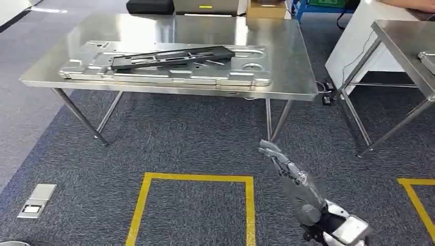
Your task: Take the parts from the cabinet and place them on the table.
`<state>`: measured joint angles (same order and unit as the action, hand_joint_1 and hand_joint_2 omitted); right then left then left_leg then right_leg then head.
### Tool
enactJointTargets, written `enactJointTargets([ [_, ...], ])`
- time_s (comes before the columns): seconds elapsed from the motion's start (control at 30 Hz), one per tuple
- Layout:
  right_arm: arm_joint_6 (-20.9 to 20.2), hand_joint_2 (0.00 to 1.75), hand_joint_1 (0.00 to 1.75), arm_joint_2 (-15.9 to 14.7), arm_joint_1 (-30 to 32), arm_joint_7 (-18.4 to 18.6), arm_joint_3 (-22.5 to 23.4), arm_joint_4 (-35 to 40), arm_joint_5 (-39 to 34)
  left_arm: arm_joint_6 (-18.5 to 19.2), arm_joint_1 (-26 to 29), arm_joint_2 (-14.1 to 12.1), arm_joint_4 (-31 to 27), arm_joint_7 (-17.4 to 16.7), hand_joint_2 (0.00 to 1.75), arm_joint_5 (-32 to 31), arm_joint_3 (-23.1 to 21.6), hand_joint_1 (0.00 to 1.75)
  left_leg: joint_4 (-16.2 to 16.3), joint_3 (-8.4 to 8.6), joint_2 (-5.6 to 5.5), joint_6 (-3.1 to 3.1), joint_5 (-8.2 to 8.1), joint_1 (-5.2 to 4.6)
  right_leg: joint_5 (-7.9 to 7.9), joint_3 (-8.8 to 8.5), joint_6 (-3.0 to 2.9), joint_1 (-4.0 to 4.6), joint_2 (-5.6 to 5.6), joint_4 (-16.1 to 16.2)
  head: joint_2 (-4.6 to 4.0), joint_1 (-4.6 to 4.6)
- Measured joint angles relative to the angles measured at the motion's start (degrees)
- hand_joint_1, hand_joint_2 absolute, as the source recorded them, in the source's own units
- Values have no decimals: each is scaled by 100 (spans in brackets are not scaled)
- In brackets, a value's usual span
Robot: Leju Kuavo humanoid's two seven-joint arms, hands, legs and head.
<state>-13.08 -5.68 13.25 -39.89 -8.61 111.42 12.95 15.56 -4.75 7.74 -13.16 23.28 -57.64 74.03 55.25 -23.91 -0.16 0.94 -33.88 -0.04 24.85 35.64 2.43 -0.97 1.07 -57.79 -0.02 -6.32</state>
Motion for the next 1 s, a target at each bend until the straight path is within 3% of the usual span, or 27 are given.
enactJointTargets([
  [0.03,176,0,0,-7,145,54,31,-242,240,0,-3,-2,0,0,0,13,13,0,-15,-69,47,94,86,31,149,49,16,-27,-33,-44,0,0],
  [0.07,312,0,0,-9,257,158,46,-459,413,7,-1,-2,0,-4,0,18,24,0,-12,-156,55,156,148,22,463,104,6,-18,-42,-192,0,31],
  [0.13,545,0,0,-17,368,379,50,-1067,627,18,7,-2,0,-20,0,42,46,0,-3,-329,68,211,289,-15,1149,262,-7,-15,-46,-918,0,44],
  [0.17,734,0,0,-17,377,541,55,-1520,747,22,7,-2,0,-26,0,55,66,0,-1,-429,78,222,350,-39,1342,328,-7,-12,-52,-1350,0,46],
  [0.2,920,0,0,-15,372,614,68,-2017,851,24,6,0,0,-26,0,57,87,0,11,-520,83,232,398,-61,1329,344,-1,-12,-56,-1649,0,46],
  [0.23,1073,0,0,-13,341,619,87,-2529,867,30,10,-2,0,-41,0,71,96,0,33,-616,84,236,453,-78,1115,295,2,-9,-62,-1768,0,48],
  [0.27,1199,0,0,2,235,746,132,-3086,860,26,13,-2,0,-92,0,114,105,0,65,-708,92,234,502,-98,794,157,6,0,-65,-1695,0,48],
  [0.3,1363,0,0,53,101,925,237,-3797,863,2,12,2,0,-155,0,127,127,0,94,-781,102,235,539,-114,564,-76,-23,9,-65,-1431,0,48],
  [0.33,1442,0,0,94,-78,997,342,-4339,860,-13,10,9,0,-188,0,127,149,0,120,-830,107,228,570,-129,492,-412,-80,30,-66,-968,0,50],
  [0.37,1430,175,0,140,-283,1124,508,-5158,810,-79,1,20,0,-293,175,122,158,0,145,-861,126,222,596,-120,602,-787,-149,61,-64,-425,0,50],
  [0.4,1434,175,0,170,-497,1250,657,-5886,756,-155,-12,31,2,-404,175,118,170,0,191,-893,132,201,610,-160,737,-1071,-190,100,-42,58,0,59],
  [0.43,1487,175,0,212,-696,1406,825,-6602,671,-227,-26,31,2,-483,175,114,186,0,205,-911,136,175,648,-155,825,-1139,-184,93,-37,202,0,50],
  [0.5,1465,175,0,295,-915,1747,1122,-7579,456,-337,-44,33,2,-568,175,90,190,0,209,-973,135,115,727,-144,861,-1128,-224,103,-37,290,0,59],
  [0.53,1465,175,0,372,-986,1955,1259,-7984,434,-350,-46,28,0,-590,175,92,192,0,209,-1023,126,87,762,-171,824,-1095,-265,51,-35,343,0,63],
  [0.57,1494,175,0,400,-1040,2167,1361,-8296,432,-343,-43,26,2,-607,175,109,192,0,294,-1075,91,23,597,-145,777,-1046,-303,28,-33,348,0,59],
  [0.6,1528,175,0,465,-1088,2439,1427,-8543,439,-335,-47,26,0,-644,175,124,192,0,564,-1169,71,-35,324,-108,743,-1002,-331,23,-30,347,0,57],
  [0.67,1653,175,0,557,-1152,3014,1565,-8968,399,-310,-56,28,2,-730,175,138,201,0,1477,-1472,65,-120,-170,-48,695,-940,-331,24,-28,337,0,57],
  [0.7,1708,175,0,584,-1190,3286,1640,-9138,360,-302,-54,28,2,-763,175,153,206,0,1870,-1592,65,-152,-298,-25,683,-912,-325,23,-24,322,0,57],
  [0.73,1734,175,0,610,-1223,3485,1699,-9256,331,-297,-51,28,2,-785,175,162,210,0,1998,-1599,65,-169,-288,-1,674,-890,-319,21,-21,309,0,57],
  [0.77,1754,175,0,636,-1250,3743,1786,-9392,283,-297,-51,28,2,-820,175,168,214,0,1895,-1504,65,-177,-193,18,670,-866,-316,19,-23,293,0,57],
  [0.87,1741,175,0,697,-1339,4328,1965,-9612,244,-302,-61,28,0,-833,175,181,217,0,539,-738,64,-161,443,49,695,-847,-270,12,-37,230,0,57],
  [0.9,1719,175,0,725,-1350,4515,2030,-9692,244,-299,-62,28,2,-837,175,203,223,0,323,-594,47,-133,403,39,711,-827,-242,30,-39,221,0,57],
  [1.0,1653,175,0,772,-1404,4772,2129,-9804,244,-288,-66,33,0,-844,175,230,232,0,291,-631,48,-43,410,-7,677,-805,-140,25,-37,209,0,70],
])
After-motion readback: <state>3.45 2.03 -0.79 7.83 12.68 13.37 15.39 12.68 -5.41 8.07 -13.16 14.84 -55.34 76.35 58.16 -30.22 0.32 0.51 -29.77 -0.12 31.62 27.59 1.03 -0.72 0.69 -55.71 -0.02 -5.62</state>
